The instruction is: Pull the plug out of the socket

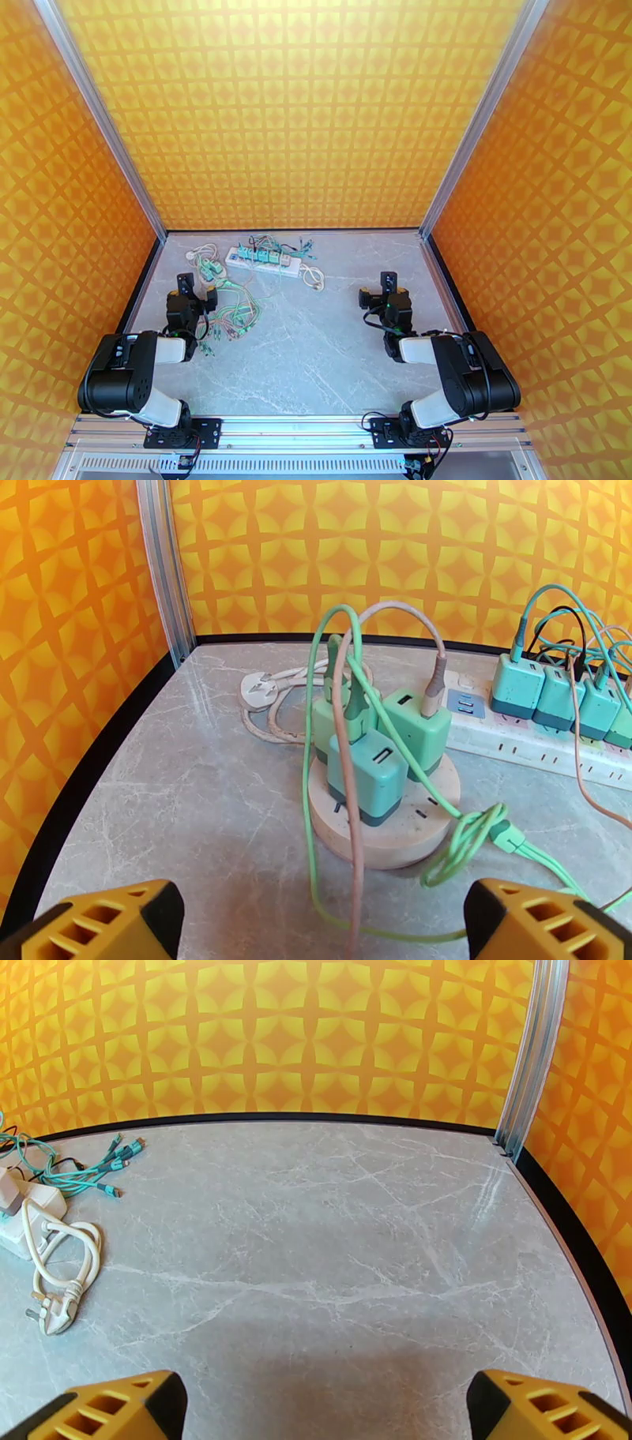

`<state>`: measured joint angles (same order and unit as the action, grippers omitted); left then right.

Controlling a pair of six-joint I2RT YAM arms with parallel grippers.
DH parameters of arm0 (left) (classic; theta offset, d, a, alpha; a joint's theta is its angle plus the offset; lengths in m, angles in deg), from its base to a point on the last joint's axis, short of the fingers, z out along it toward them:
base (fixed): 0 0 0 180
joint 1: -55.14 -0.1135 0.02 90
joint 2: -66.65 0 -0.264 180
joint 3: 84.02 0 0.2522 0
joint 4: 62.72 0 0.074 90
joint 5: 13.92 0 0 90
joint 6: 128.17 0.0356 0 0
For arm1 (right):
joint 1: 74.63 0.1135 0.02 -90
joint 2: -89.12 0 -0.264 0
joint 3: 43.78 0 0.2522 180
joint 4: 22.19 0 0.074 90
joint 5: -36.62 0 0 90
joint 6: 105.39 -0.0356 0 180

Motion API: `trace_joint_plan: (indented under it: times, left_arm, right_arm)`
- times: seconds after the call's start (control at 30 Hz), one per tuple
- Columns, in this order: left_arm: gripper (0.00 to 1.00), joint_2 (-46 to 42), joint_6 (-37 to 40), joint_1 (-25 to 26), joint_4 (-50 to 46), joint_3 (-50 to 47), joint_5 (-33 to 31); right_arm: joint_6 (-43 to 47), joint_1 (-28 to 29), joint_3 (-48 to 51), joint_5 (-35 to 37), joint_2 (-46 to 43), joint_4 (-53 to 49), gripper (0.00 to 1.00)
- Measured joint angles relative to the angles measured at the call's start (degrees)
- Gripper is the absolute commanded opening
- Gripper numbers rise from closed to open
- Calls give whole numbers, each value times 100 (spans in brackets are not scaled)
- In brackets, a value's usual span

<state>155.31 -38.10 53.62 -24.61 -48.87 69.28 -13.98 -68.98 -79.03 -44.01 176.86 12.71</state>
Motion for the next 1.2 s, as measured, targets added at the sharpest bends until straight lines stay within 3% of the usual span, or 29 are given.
trace_joint_plan:
  times: [1.1, 1.2]
  left_arm:
    - [99, -4, -2, -13, -2, 0, -2]
    - [99, -387, -4, -44, -531, 13, -7]
  right_arm:
    - [0, 0, 0, 2, 0, 2, 98]
    - [-2, 0, 2, 48, -87, -68, 99]
